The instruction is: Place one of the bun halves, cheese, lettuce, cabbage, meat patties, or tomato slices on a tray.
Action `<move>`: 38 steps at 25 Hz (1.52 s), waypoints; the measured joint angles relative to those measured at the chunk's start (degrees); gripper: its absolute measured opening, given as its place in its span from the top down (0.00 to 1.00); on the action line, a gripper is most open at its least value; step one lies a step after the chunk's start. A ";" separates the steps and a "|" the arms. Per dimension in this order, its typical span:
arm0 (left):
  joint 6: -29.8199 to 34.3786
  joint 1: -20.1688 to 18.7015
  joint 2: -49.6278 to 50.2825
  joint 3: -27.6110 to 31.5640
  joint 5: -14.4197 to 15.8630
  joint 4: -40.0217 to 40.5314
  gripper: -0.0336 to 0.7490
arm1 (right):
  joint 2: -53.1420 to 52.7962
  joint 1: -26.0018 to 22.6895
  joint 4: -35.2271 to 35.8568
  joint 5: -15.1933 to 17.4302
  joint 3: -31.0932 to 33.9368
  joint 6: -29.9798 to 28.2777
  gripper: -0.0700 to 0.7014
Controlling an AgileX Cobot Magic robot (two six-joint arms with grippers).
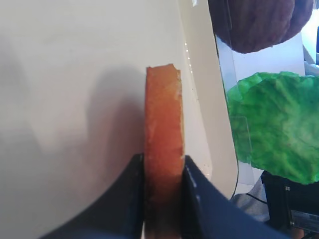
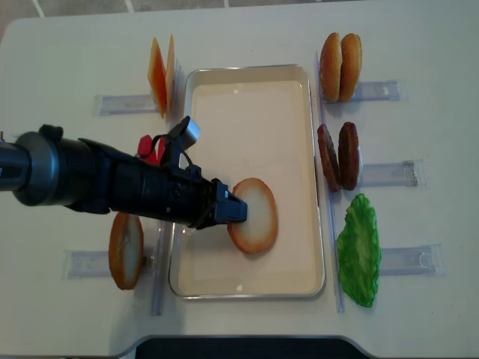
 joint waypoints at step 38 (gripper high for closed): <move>-45.74 0.00 -15.47 -9.90 -0.68 46.74 0.31 | 0.00 0.00 0.00 0.00 0.00 0.00 0.46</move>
